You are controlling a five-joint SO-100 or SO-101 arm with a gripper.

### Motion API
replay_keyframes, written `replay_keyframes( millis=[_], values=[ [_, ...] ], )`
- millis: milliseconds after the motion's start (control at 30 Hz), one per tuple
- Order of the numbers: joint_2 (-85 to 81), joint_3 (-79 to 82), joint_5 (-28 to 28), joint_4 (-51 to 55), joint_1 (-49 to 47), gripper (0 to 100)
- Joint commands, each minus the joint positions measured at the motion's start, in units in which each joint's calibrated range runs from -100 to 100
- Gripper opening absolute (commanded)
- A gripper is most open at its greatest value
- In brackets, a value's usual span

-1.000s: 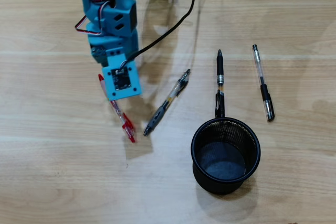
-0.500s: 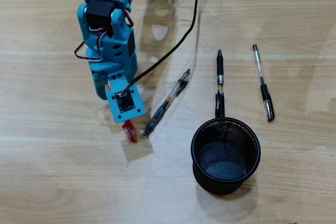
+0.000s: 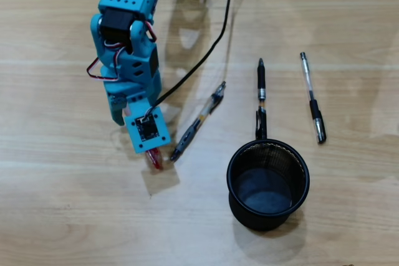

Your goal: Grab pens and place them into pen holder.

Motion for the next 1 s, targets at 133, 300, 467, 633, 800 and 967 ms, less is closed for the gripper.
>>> replay_keyframes(
  millis=[133, 300, 467, 633, 800, 967],
  values=[
    [2.15, -3.01, -0.04, -0.41, -0.75, 17],
    [4.25, -3.01, -0.2, -0.49, -1.48, 17],
    [5.34, -3.01, -0.2, -0.49, -1.84, 16],
    [5.42, -3.01, -0.2, -0.49, -1.2, 10],
    [5.42, -3.01, -0.2, -0.49, -1.11, 8],
    [5.34, -3.01, -0.25, 0.02, -0.57, 2]
  ],
)
